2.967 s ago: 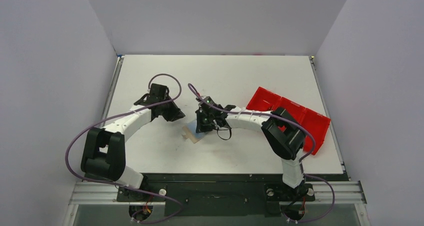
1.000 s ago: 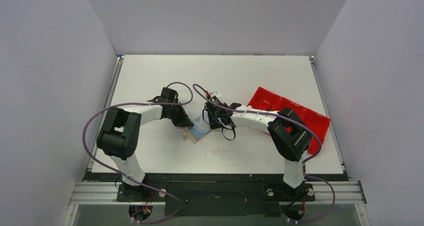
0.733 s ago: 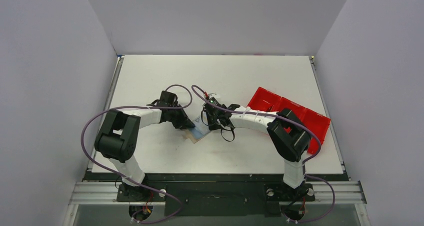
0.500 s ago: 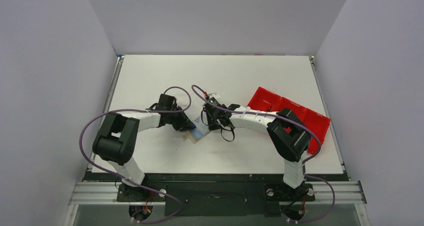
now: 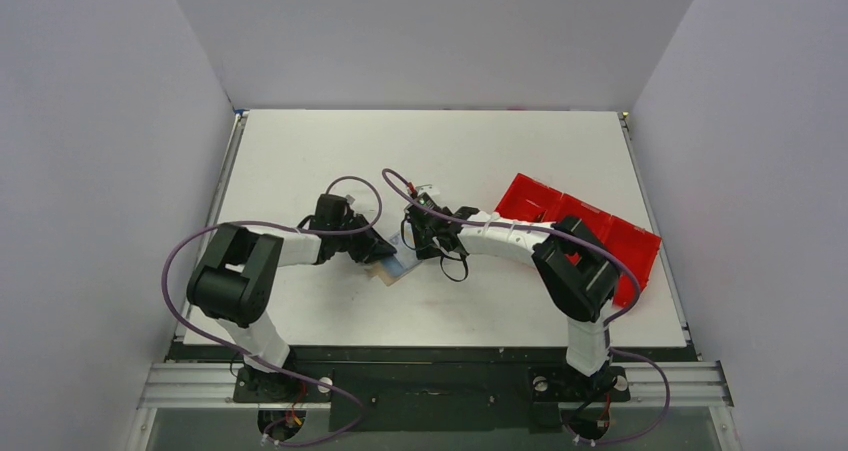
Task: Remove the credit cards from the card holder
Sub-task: Remove the credit card from the card holder.
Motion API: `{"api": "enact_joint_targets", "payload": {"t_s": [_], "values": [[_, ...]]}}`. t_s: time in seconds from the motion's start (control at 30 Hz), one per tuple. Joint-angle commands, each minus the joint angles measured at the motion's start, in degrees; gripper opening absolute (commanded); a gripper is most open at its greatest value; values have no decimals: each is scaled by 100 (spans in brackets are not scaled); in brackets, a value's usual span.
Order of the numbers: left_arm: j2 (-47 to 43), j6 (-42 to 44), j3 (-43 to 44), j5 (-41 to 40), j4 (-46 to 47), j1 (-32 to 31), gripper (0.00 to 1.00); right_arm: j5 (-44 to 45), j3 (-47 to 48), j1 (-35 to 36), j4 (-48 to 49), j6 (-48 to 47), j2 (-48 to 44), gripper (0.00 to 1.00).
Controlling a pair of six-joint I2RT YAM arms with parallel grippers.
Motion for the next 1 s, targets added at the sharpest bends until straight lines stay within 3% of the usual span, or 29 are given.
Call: {"api": "enact_joint_targets", "payload": {"t_s": [0.0, 0.53, 0.97], "values": [[110, -198, -132, 198, 693, -11, 13, -85, 120, 55, 24, 58, 236, 0], [-7, -471, -464, 429, 1352, 31, 0, -152, 163, 46, -6, 100, 381, 0], [-109, -553, -684, 510, 1611, 77, 0, -180, 173, 22, -4, 122, 471, 0]]}}
